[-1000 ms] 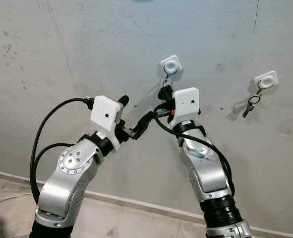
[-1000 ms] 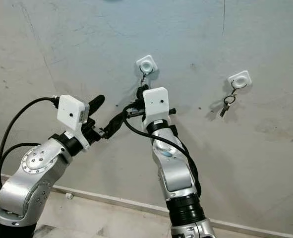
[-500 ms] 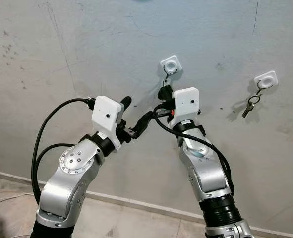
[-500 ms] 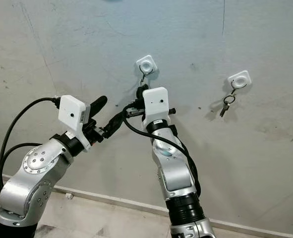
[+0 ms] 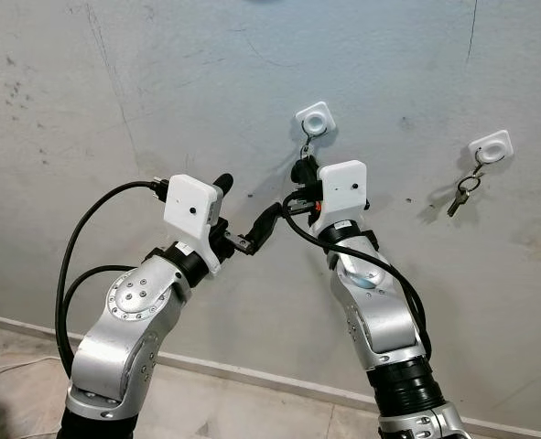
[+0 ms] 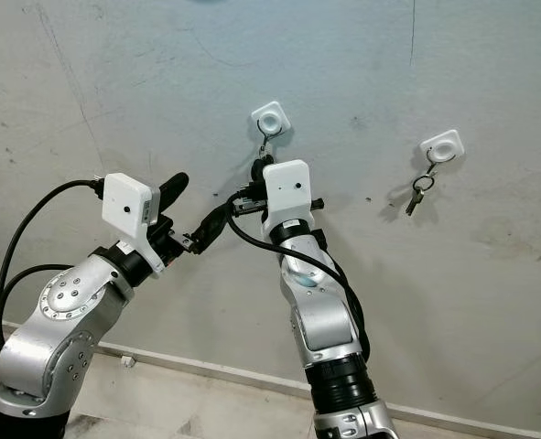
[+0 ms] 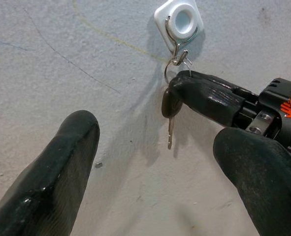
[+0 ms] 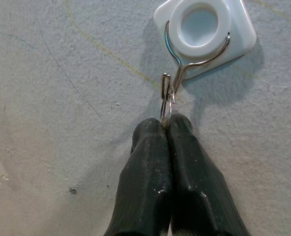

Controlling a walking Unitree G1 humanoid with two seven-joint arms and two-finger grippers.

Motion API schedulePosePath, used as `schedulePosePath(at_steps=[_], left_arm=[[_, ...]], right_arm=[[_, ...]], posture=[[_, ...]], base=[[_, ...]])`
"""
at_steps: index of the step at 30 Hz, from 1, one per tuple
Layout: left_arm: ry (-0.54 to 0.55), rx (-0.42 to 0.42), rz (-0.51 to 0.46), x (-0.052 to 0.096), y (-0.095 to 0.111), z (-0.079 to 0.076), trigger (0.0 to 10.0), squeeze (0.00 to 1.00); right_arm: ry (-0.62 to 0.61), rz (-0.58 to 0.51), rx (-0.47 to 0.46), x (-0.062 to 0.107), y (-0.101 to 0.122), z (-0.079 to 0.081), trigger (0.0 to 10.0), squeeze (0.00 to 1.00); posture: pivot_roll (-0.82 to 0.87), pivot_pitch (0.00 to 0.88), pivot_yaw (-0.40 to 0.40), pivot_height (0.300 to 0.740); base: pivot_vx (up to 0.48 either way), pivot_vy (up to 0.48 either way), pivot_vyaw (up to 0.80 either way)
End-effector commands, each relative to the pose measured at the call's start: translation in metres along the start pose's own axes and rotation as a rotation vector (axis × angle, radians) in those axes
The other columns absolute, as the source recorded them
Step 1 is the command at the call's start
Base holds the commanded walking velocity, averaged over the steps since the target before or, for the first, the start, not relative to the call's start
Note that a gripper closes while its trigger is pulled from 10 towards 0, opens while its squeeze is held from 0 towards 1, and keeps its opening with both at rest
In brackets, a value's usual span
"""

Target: Hang keys on a hook

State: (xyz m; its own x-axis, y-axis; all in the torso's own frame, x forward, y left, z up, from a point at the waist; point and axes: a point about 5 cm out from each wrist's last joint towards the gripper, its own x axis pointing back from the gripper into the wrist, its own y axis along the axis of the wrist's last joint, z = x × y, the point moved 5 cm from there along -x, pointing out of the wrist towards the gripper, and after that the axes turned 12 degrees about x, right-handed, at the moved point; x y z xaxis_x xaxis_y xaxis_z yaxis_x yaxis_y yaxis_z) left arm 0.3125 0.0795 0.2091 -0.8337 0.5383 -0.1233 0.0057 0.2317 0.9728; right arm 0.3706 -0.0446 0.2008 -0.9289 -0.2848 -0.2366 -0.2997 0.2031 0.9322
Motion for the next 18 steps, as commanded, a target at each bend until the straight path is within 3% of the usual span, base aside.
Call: schedulePosePath(at_steps=[1,6,7,8,9,10,15,16,18], left_arm=[[0.057,-0.014,-0.042,0.006,0.010,0.010,10.0,1.00],[0.109,-0.051,-0.060,0.014,0.015,0.022,10.0,1.00],[0.114,-0.052,-0.059,0.015,0.016,0.024,10.0,1.00],[0.111,-0.054,-0.057,0.016,0.016,0.024,10.0,1.00],[0.105,-0.052,-0.056,0.017,0.016,0.023,10.0,1.00],[0.098,-0.046,-0.055,0.016,0.016,0.022,10.0,1.00],[0.058,-0.032,-0.028,0.016,0.010,0.012,10.0,1.00],[0.058,-0.032,-0.025,0.016,0.008,0.012,10.0,1.00],[0.066,-0.033,-0.019,0.018,0.006,0.014,10.0,1.00]], right_arm=[[0.015,0.017,-0.010,-0.002,-0.004,0.004,0.0,0.00],[0.021,0.013,-0.010,-0.002,-0.003,0.004,0.0,0.00],[0.025,0.014,-0.008,-0.002,-0.004,0.005,1.7,0.00],[0.026,0.014,-0.007,-0.002,-0.004,0.005,4.4,0.00],[0.027,0.017,-0.005,-0.002,-0.005,0.005,9.6,0.00],[0.028,0.018,-0.004,-0.002,-0.005,0.006,10.0,0.00],[0.036,0.019,-0.006,-0.002,-0.006,0.007,10.0,0.00],[0.037,0.018,-0.009,-0.001,-0.005,0.007,10.0,1.00],[0.044,0.016,-0.016,-0.001,-0.005,0.008,10.0,1.00]], posture=[[0.23,0.000,-0.037,0.740],[0.24,0.000,-0.041,0.740],[0.24,0.000,-0.041,0.740],[0.24,0.000,-0.041,0.740],[0.24,0.000,-0.044,0.740],[0.24,0.000,-0.044,0.740],[0.24,0.000,-0.043,0.740],[0.24,0.000,-0.043,0.740],[0.23,0.000,-0.042,0.740]], base=[[0.000,0.000,0.00],[0.000,0.000,0.00],[0.000,0.000,0.00],[0.000,0.000,0.00],[0.000,0.000,0.00],[0.000,0.000,0.00],[0.000,0.000,0.00],[0.000,0.000,0.00],[0.000,0.000,0.00]])
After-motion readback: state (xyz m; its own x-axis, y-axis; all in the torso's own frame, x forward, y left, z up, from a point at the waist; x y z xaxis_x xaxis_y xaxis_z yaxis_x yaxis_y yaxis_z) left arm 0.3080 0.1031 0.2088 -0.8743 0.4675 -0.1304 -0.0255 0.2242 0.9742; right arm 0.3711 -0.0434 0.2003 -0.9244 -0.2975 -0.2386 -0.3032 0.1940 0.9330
